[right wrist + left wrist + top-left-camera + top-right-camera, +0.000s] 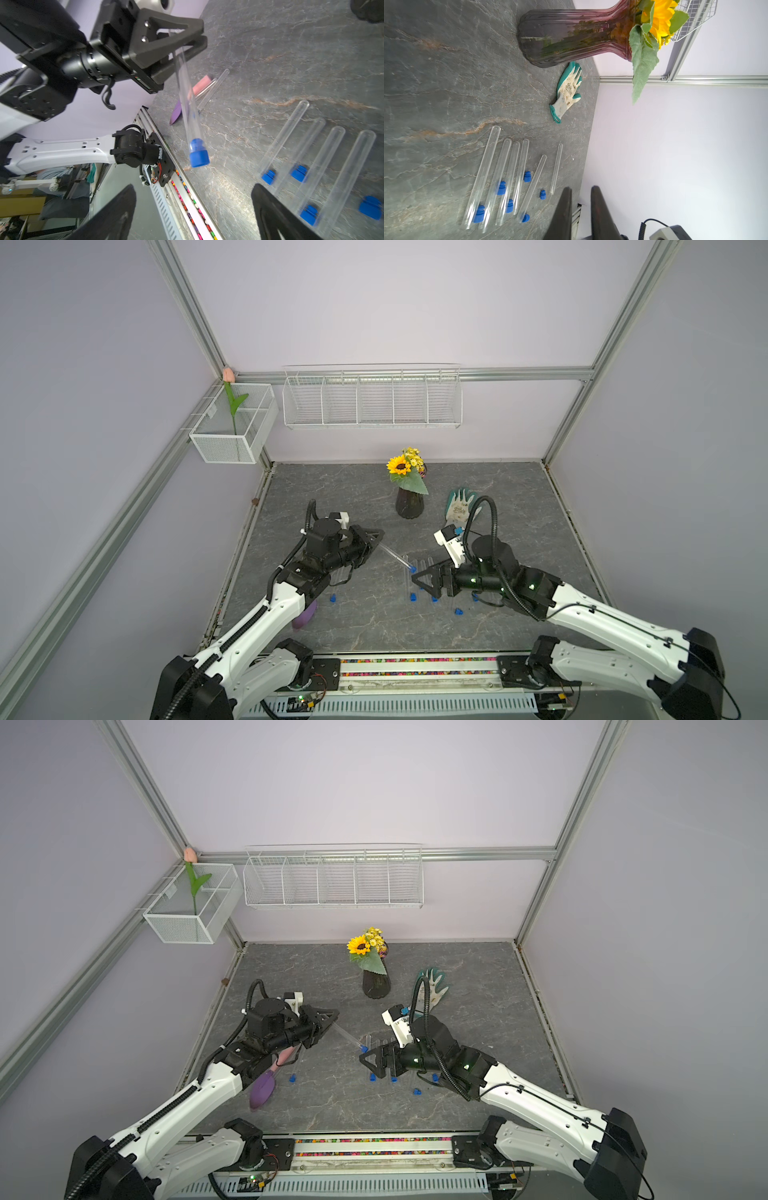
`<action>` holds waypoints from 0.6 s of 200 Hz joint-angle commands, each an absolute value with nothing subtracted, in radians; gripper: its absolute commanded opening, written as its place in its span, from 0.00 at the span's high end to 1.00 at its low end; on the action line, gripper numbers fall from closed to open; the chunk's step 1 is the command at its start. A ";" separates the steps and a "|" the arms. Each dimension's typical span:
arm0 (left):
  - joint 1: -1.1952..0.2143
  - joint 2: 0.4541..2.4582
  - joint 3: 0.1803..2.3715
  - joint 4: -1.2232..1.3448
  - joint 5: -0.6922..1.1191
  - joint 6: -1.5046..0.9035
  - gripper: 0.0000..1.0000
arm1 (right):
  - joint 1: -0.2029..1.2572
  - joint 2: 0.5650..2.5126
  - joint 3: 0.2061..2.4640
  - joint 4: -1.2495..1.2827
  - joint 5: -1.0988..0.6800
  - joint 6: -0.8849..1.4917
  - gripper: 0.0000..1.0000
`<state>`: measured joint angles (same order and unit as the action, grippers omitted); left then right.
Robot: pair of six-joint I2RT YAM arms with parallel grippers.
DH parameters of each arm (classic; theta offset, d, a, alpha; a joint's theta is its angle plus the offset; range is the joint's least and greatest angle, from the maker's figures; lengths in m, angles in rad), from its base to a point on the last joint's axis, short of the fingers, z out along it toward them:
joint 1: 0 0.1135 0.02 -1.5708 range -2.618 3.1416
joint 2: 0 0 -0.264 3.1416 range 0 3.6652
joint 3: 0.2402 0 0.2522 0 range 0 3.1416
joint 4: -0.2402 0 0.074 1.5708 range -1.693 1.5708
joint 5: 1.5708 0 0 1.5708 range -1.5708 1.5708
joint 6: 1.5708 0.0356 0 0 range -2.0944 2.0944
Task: Remove stoppers from test tubes
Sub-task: Pick up the test tube at the center of the board, then open the stopper on the test tube.
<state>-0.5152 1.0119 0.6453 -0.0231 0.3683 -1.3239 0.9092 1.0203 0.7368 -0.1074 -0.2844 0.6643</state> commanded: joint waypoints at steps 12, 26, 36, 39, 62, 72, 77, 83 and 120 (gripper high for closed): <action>-0.511 0.987 0.632 0.024 0.377 -1.379 1.00 | 0.905 1.056 0.733 0.013 -0.351 0.712 0.11; -0.511 0.979 0.632 0.025 0.379 -1.382 1.00 | 0.904 1.067 0.737 0.025 -0.353 0.715 0.13; -0.510 0.975 0.631 0.025 0.380 -1.385 1.00 | 0.904 1.073 0.741 0.033 -0.358 0.716 0.15; -0.511 0.974 0.629 0.025 0.380 -1.385 1.00 | 0.904 1.075 0.741 0.035 -0.359 0.716 0.16; -0.511 0.969 0.626 0.029 0.386 -1.391 1.00 | 0.905 1.081 0.742 0.053 -0.362 0.719 0.21; -0.510 0.969 0.624 0.031 0.389 -1.393 1.00 | 0.905 1.083 0.742 0.057 -0.360 0.723 0.24; -0.511 0.969 0.623 0.032 0.389 -1.394 1.00 | 0.905 1.083 0.742 0.060 -0.360 0.724 0.26; -0.511 0.968 0.621 0.034 0.390 -1.396 1.00 | 0.905 1.083 0.742 0.063 -0.360 0.726 0.28; -0.510 0.966 0.611 0.049 0.392 -1.402 1.00 | 0.904 1.081 0.743 0.067 -0.360 0.729 0.43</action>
